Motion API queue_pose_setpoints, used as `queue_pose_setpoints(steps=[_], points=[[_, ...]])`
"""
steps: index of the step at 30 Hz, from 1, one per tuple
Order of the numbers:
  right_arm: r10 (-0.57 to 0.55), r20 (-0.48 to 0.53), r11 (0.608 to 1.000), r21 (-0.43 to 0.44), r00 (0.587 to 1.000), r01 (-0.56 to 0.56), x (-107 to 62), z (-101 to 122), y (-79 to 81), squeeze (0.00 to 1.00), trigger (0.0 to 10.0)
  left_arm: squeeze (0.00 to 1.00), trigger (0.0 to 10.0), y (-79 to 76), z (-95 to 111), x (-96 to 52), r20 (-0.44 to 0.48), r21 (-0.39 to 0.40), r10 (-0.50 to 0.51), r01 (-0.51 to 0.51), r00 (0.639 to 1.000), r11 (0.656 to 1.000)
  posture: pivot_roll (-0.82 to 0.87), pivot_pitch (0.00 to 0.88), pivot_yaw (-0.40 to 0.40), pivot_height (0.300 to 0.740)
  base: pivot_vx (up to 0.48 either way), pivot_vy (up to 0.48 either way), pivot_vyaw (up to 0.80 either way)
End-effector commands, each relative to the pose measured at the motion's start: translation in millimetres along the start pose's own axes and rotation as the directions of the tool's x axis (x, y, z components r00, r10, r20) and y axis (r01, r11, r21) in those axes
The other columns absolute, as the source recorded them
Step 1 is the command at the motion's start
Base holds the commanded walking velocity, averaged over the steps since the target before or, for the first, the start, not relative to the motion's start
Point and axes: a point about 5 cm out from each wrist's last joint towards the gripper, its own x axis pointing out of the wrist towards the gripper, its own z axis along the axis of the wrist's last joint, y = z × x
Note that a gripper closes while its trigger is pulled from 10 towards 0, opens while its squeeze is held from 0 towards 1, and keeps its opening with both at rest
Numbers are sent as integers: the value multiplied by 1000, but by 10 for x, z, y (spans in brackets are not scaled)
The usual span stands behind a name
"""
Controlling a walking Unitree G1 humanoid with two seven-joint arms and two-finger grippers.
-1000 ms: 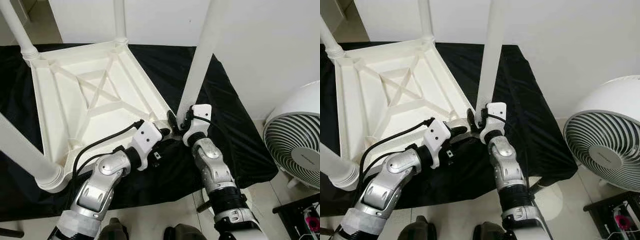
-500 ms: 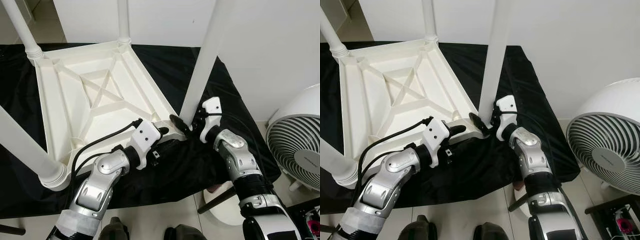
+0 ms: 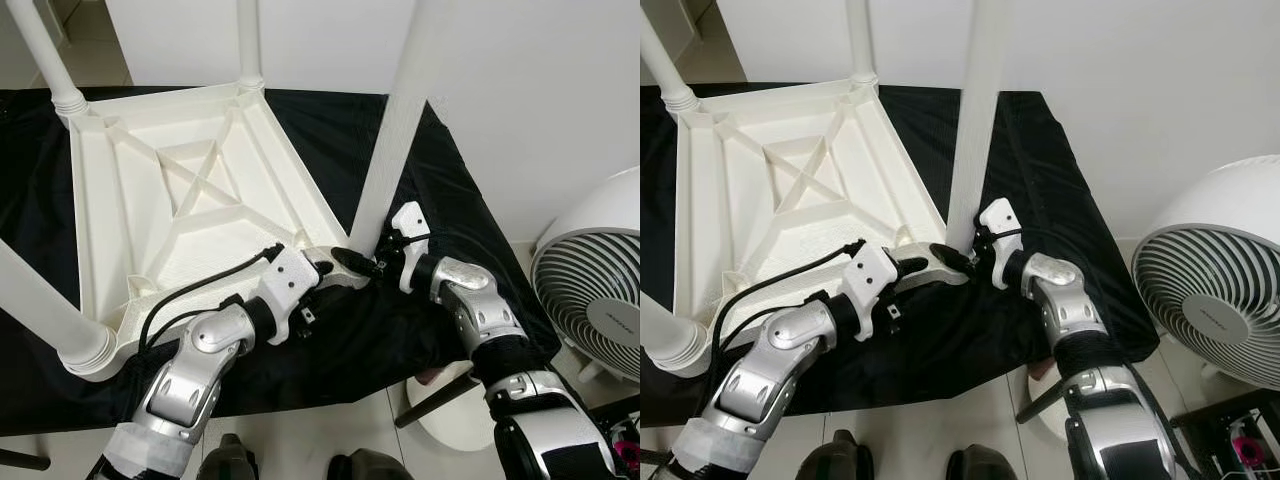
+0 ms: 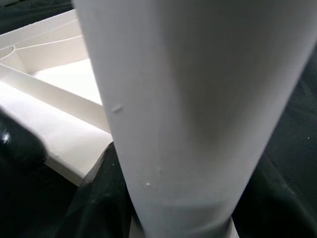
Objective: Building children table
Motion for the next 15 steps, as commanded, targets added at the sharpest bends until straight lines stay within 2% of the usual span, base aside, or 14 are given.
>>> queue_pose_setpoints(steps=[1, 5, 6, 11, 12, 13, 14, 15], points=[[-1, 15, 1000, -23, 1000, 1, 35, 65, -41, 0, 0, 0, 10000, -40, 0, 20, -2, 9, -23, 23, 1000, 1000, 36, 18, -42, 740, 0, 0, 0], [-45, 9, 998, -38, 999, 46, 29, 56, -73, 0, 0, 0, 10000, -33, 13, 53, 4, 4, -19, 19, 1000, 1000, 35, 20, -40, 740, 0, 0, 0], [-101, 7, 995, -2, 995, 101, 35, 40, -92, 0, 0, 0, 10000, -21, 36, 70, 13, 3, -11, 11, 1000, 1000, 36, 21, -40, 740, 0, 0, 0], [-147, 15, 989, 21, 989, 147, 34, 32, -110, 0, 0, 0, 10000, -12, 52, 78, 20, 0, -5, 5, 1000, 1000, 37, 23, -37, 740, 0, 0, 0], [-223, 27, 974, 50, 974, 222, 42, 23, -115, 0, 0, 0, 10000, -8, 60, 84, 23, -2, -1, 1, 1000, 1000, 33, 23, -35, 740, 0, 0, 0], [-223, 27, 974, 50, 974, 222, 42, 23, -115, 0, 0, 0, 10000, -8, 60, 84, 23, -2, -1, 1, 1000, 1000, 33, 23, -35, 740, 0, 0, 0], [-322, 28, 943, 98, 946, 318, 58, 2, -114, 0, 0, 0, 10000, -9, 64, 86, 25, -3, 2, -1, 1000, 1000, 30, 26, -34, 740, 0, 0, 0], [-322, 28, 943, 98, 946, 318, 58, 2, -114, 0, 0, 0, 10000, -9, 64, 86, 25, -3, 2, -1, 1000, 1000, 30, 26, -34, 740, 0, 0, 0]])
